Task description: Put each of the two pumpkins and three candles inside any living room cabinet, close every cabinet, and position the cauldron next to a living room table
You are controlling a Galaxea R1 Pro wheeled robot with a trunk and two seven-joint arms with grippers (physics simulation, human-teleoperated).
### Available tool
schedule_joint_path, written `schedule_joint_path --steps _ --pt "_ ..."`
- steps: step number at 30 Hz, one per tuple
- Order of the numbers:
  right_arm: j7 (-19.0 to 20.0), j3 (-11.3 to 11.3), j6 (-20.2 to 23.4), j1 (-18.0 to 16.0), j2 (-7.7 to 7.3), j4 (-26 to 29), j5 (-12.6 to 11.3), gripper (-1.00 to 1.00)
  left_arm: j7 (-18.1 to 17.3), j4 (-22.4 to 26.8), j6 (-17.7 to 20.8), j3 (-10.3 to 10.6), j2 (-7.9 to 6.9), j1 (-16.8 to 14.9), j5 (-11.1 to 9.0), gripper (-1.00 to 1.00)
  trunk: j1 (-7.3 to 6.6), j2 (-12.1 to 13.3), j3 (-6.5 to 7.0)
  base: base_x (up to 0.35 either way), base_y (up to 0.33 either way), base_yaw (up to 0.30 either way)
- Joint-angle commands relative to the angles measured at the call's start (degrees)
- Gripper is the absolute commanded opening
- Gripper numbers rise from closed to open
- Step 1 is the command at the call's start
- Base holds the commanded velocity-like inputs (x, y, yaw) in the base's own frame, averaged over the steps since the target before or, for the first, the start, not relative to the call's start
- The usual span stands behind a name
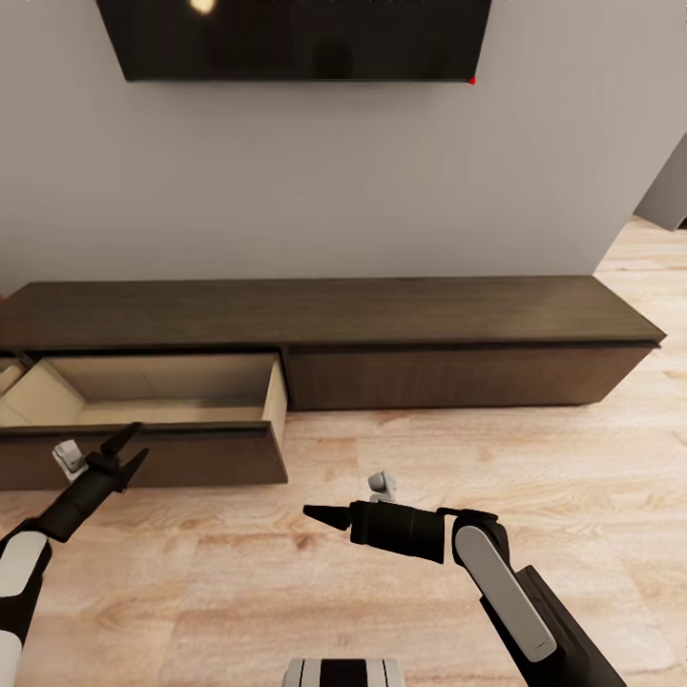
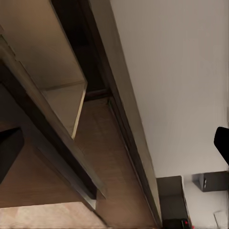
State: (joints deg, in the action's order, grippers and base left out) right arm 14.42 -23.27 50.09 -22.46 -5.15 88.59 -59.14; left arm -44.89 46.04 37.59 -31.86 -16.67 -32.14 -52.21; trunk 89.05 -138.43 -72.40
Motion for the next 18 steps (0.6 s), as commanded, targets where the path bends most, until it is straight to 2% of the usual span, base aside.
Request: schedule_joint_path --steps 1,5,13,18 --pt "0.3 0.0 0.1 0.0 -0.03 0.0 0.3 1.0 0.0 0.0 1.2 0.0 -0.51 0.0 -0.2 1.0 -0.23 0.4 0.15 0.0 0.0 0.0" --pt "0.3 0.0 0.1 0.0 -0.03 0.0 0.3 1.0 0.0 0.1 4.3 0.1 -1.4 0.0 -0.2 1.0 -1.11 2.0 0.86 0.0 0.0 0.0" --pt "0.3 0.0 0.1 0.0 -0.03 0.0 0.3 1.0 -0.2 0.8 8.9 0.0 -2.08 0.0 -0.1 1.0 -2.87 5.2 2.3 0.0 0.0 0.0" --pt "0.3 0.0 0.1 0.0 -0.02 0.0 0.3 1.0 -0.3 0.9 10.0 0.2 -2.32 0.0 0.0 1.0 -3.97 7.2 3.2 0.0 0.0 0.0"
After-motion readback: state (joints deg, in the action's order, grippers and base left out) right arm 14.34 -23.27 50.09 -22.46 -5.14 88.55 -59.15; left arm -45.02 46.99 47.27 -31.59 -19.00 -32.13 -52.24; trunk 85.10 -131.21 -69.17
